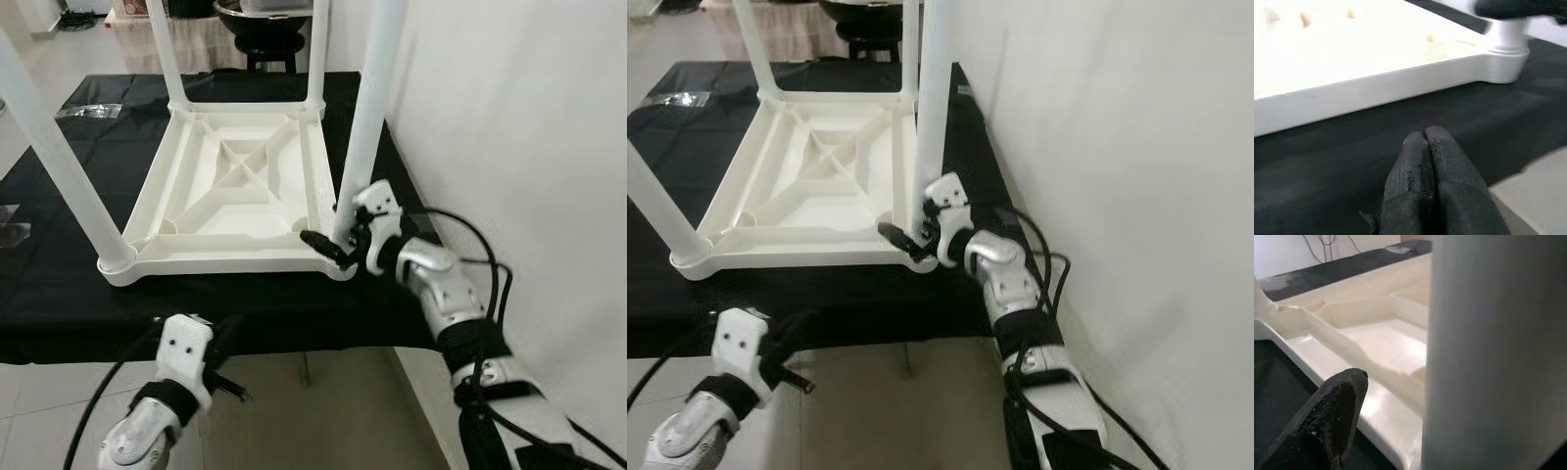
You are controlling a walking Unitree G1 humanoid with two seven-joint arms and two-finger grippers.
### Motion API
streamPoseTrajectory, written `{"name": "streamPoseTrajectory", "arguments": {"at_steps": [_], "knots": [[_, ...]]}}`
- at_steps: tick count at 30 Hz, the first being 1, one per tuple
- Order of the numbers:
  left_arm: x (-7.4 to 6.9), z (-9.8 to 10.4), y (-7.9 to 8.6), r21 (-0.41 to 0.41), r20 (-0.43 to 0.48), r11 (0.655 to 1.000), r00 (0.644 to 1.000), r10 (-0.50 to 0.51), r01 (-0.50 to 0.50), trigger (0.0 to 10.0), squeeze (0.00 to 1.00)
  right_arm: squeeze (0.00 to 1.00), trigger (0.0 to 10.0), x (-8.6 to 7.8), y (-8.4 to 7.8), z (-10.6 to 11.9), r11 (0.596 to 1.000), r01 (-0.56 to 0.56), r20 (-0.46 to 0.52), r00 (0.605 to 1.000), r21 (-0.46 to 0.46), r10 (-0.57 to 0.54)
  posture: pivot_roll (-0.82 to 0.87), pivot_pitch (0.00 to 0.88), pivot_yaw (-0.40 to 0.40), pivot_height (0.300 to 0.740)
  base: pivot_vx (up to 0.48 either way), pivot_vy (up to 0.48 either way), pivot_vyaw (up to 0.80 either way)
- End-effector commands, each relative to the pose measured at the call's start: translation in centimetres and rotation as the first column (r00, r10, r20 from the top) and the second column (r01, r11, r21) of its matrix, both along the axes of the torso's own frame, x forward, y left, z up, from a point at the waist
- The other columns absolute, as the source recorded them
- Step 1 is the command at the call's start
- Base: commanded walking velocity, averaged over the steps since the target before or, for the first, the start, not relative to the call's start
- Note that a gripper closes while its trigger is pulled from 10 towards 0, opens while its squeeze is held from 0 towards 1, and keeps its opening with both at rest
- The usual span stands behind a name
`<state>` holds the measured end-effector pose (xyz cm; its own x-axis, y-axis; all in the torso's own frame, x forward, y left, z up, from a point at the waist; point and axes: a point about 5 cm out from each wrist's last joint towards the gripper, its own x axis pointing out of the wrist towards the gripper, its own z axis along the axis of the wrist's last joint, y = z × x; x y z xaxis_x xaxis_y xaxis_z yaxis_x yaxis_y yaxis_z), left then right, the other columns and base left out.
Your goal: Building children table
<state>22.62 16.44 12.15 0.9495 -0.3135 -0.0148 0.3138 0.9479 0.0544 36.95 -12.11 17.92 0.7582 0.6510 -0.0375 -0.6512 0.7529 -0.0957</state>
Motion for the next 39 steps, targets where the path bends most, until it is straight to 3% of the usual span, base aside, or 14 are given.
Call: {"name": "streamPoseTrajectory", "arguments": {"at_steps": [1, 2, 3, 5, 8, 12, 15, 18, 25, 31, 34, 35, 39], "knots": [[0.1, -0.1, 1.0, 0.018, 0.0, 0.998, 0.998, 0.065, -0.065, 10.0, 0.0, 0.0, 10.0, -0.7, -0.1, -1.2, 0.999, 0.034, -0.038, 0.999, 0.024, -0.033, 0.03, 0.108, -0.047, 0.74, 0.0, 0.0, 0.0], [0.3, -0.1, 1.9, 0.036, 0.009, 0.992, 0.993, 0.118, -0.118, 10.0, 0.0, 0.0, 10.0, -1.6, -0.8, -2.3, 0.993, 0.105, -0.049, 0.993, 0.046, -0.103, 0.01, 0.099, -0.032, 0.74, 0.0, 0.0, 0.0], [0.3, -0.1, 1.9, 0.036, 0.009, 0.992, 0.993, 0.118, -0.118, 10.0, 0.0, 0.0, 10.0, -1.6, -0.8, -2.3, 0.993, 0.105, -0.049, 0.993, 0.046, -0.103, 0.01, 0.099, -0.032, 0.74, 0.0, 0.0, 0.0], [0.8, -0.1, 2.7, 0.056, 0.017, 0.984, 0.986, 0.167, -0.168, 10.0, 0.0, 0.0, 10.0, -3.0, -2.1, -3.4, 0.965, 0.256, -0.053, 0.966, 0.052, -0.254, -0.02, 0.092, -0.015, 0.74, 0.0, 0.0, 0.0], [1.2, -0.3, 2.7, 0.061, 0.007, 0.982, 0.983, 0.181, -0.181, 10.0, 0.0, 0.0, 10.0, -4.0, -2.5, -4.2, 0.941, 0.337, -0.059, 0.94, 0.028, -0.335, -0.02, 0.086, -0.011, 0.74, 0.0, 0.0, 0.0], [1.3, -0.4, 2.7, 0.064, 0.002, 0.98, 0.982, 0.188, -0.188, 10.0, 0.0, 0.0, 10.0, -4.6, -2.1, -4.6, 0.94, 0.341, -0.071, 0.938, 0.019, -0.338, -0.02, 0.083, -0.007, 0.74, 0.0, 0.0, 0.0], [1.4, -0.5, 2.8, 0.079, -0.004, 0.975, 0.978, 0.206, -0.206, 10.0, 0.0, 0.0, 10.0, -5.3, -0.9, -5.1, 0.952, 0.305, -0.082, 0.949, 0.006, -0.304, -0.02, 0.079, -0.004, 0.74, 0.0, 0.405, 0.0], [1.3, -0.7, 2.7, 0.094, -0.011, 0.972, 0.976, 0.217, -0.215, 10.0, 0.0, 0.0, 10.0, -4.8, -0.4, -4.8, 0.949, 0.315, -0.062, 0.947, -0.015, -0.316, -0.01, 0.074, -0.005, 0.74, 0.0, 0.48, 0.0], [1.3, -0.6, 2.6, 0.092, 0.001, 0.969, 0.973, 0.229, -0.228, 10.0, 0.0, 0.0, 10.0, -3.5, -1.2, -4.1, 0.918, 0.393, -0.041, 0.918, -0.048, -0.395, 0.0, 0.072, -0.006, 0.74, 0.0, 0.137, 0.0], [1.3, -0.7, 2.3, 0.103, 0.007, 0.97, 0.976, 0.219, -0.218, 10.0, 0.0, 0.0, 10.0, -1.9, -2.9, -2.9, 0.828, 0.558, -0.059, 0.826, -0.056, -0.56, 0.01, 0.074, -0.006, 0.74, 0.0, 0.0, 0.0], [1.3, -0.7, 2.3, 0.103, 0.005, 0.971, 0.976, 0.217, -0.216, 10.0, 0.0, 0.0, 10.0, -1.7, -2.7, -2.7, 0.826, 0.562, -0.059, 0.824, -0.049, -0.564, 0.01, 0.074, -0.006, 0.74, 0.0, 0.0, 0.0], [1.2, -0.8, 2.3, 0.106, 0.002, 0.971, 0.976, 0.217, -0.216, 10.0, 0.0, 0.0, 10.0, -1.5, -1.7, -2.5, 0.837, 0.545, -0.059, 0.835, -0.04, -0.547, 0.01, 0.076, -0.007, 0.74, 0.0, 0.0, 0.0], [1.2, -0.8, 2.2, 0.107, 0.0, 0.971, 0.976, 0.216, -0.214, 10.0, 0.0, 0.0, 10.0, -1.5, -0.8, -2.6, 0.855, 0.517, -0.065, 0.853, -0.035, -0.518, 0.02, 0.077, -0.01, 0.74, 0.0, 0.0, 0.0]]}}
